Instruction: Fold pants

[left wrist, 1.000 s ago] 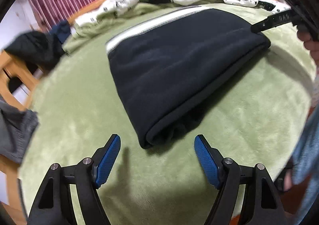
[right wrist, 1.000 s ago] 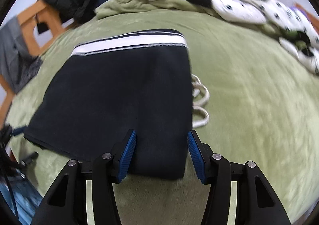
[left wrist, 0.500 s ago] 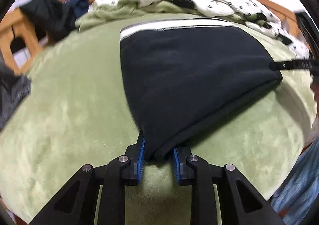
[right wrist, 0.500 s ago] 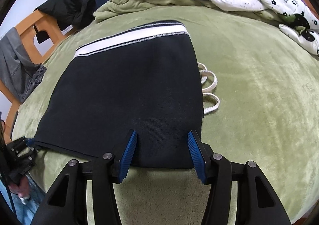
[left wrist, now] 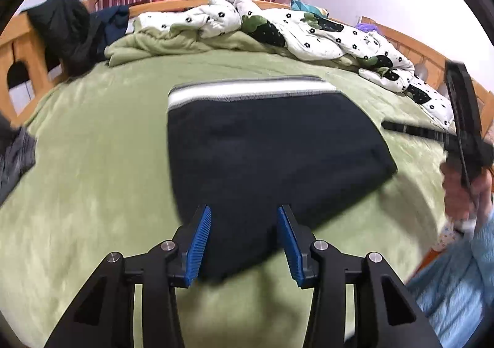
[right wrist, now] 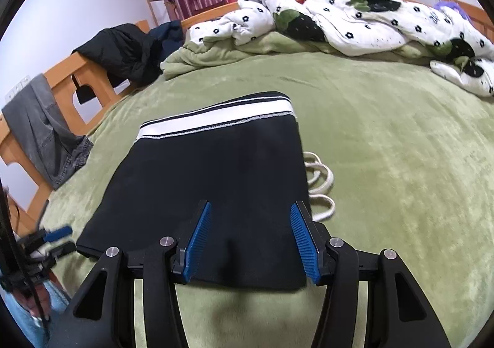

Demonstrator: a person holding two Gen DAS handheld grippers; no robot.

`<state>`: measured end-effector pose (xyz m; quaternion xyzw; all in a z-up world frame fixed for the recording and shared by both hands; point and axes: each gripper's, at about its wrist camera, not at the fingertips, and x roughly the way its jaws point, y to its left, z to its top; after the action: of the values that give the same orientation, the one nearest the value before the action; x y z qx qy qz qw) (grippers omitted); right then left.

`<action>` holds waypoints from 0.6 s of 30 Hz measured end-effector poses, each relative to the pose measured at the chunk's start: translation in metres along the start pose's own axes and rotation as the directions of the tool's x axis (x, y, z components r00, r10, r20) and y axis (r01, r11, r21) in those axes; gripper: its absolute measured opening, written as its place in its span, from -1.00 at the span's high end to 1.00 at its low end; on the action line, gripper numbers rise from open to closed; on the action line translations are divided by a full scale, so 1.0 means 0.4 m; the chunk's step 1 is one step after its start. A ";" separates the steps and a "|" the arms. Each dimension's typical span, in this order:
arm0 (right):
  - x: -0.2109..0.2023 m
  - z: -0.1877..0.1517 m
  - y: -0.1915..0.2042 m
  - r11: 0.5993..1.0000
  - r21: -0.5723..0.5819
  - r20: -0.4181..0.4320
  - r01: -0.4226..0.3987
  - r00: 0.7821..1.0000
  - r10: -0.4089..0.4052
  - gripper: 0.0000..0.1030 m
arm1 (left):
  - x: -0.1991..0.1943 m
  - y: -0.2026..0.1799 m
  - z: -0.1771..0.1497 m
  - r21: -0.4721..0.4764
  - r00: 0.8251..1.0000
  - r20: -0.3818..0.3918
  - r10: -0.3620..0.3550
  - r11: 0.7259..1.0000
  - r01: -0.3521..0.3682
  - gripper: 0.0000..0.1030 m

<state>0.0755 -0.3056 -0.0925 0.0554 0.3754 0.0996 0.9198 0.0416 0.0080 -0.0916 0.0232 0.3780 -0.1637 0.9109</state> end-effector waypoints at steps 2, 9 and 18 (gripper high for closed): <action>0.027 0.004 0.019 0.999 -0.051 0.001 0.005 1.000 -0.005 -0.04 | 0.023 -0.018 0.035 -0.008 1.000 0.021 -0.015 1.000 0.016 0.17; 0.081 -0.071 0.056 0.973 -0.203 -0.061 0.114 0.990 -0.129 0.02 | 0.118 -0.078 -0.059 0.135 0.997 -0.022 0.070 0.989 -0.066 0.16; 0.054 -0.112 0.046 0.968 -0.240 -0.143 0.070 0.984 -0.107 0.07 | 0.048 -0.014 -0.099 0.079 0.998 -0.041 -0.042 0.996 0.045 0.02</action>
<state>0.0563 -0.2815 -0.1357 -0.0782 0.4333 0.1058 0.8916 0.0255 0.0039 -0.1327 0.0547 0.3896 -0.1978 0.8978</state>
